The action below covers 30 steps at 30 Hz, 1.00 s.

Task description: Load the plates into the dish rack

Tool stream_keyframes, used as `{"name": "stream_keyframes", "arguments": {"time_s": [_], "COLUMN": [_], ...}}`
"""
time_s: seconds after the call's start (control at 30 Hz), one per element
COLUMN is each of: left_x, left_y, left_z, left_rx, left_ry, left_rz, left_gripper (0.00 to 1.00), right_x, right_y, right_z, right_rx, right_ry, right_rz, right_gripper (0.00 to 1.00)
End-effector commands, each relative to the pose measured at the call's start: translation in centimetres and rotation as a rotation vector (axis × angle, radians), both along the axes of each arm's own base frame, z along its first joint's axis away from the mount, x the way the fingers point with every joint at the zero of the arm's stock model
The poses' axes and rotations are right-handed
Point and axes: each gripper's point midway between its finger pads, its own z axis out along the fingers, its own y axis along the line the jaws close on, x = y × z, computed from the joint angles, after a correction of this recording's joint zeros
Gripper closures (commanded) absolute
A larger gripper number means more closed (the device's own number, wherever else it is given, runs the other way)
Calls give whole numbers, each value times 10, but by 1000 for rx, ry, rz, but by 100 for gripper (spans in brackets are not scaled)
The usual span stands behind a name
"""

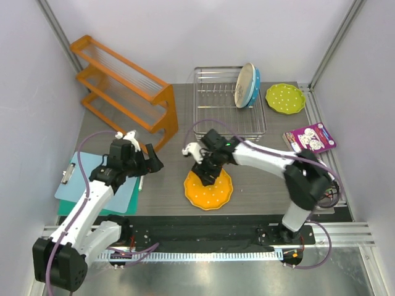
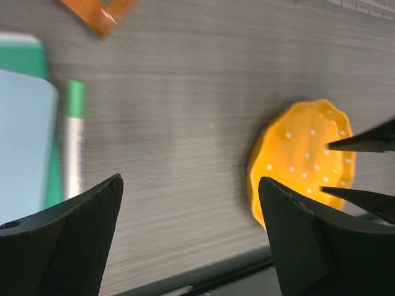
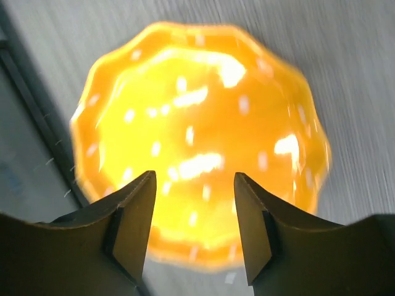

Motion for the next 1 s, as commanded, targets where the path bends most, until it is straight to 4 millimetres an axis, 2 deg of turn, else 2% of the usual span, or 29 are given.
{"name": "stream_keyframes", "arguments": {"time_s": [0.0,0.07,0.1,0.13,0.17,0.2,0.23,0.27,0.37,0.5,0.57,0.7,0.73,0.77,0.87,0.9,0.97], "left_x": [-10,-16,-12,-17,-21,-20,-25,-29,-28,-29,-30,-32,-36,-30,-31,-32,-37], "left_y": [-37,-44,-49,-50,-57,-61,-64,-70,-82,-100,-115,-126,-128,-135,-134,-134,-136], "left_z": [-33,-52,-52,-60,-64,-66,-72,-75,-76,-86,-84,-96,-105,-103,-113,-114,-114], "left_rx": [-228,-239,-259,-253,-238,-237,-240,-237,-249,-266,-280,-273,-272,-304,-304,-303,-314], "left_ry": [186,258,245,259,266,252,266,267,260,290,282,327,357,329,363,368,386], "left_rz": [6,6,8,4,-23,-38,-42,-70,-105,-153,-200,-216,-219,-234,-206,-213,-232], "left_gripper": [11,14,15,17,18,20,24,26,27,27,28,37,38,39,50,57,64], "right_x": [-21,-25,-20,-17,-22,-18,-6,-8,-5,-12,-10,-7,-4,-6,-7,-6,-4], "right_y": [-39,-52,-70,-74,-79,-85,-91,-97,-106,-110,-112,-109,-108,-108,-102,-101,-95], "right_z": [52,53,48,47,41,40,40,32,25,13,6,3,3,-3,-8,-8,-7], "right_rx": [118,155,164,192,210,235,273,270,302,327,348,398,413,406,433,443,481], "right_ry": [51,124,153,191,247,269,281,306,370,467,488,515,508,532,609,633,664], "right_rz": [-163,-241,-332,-404,-450,-501,-584,-621,-698,-751,-798,-828,-828,-839,-848,-850,-827], "right_gripper": [40,40,39,39,39,37,38,37,36,36,35,34,33,33,33,33,33]}}
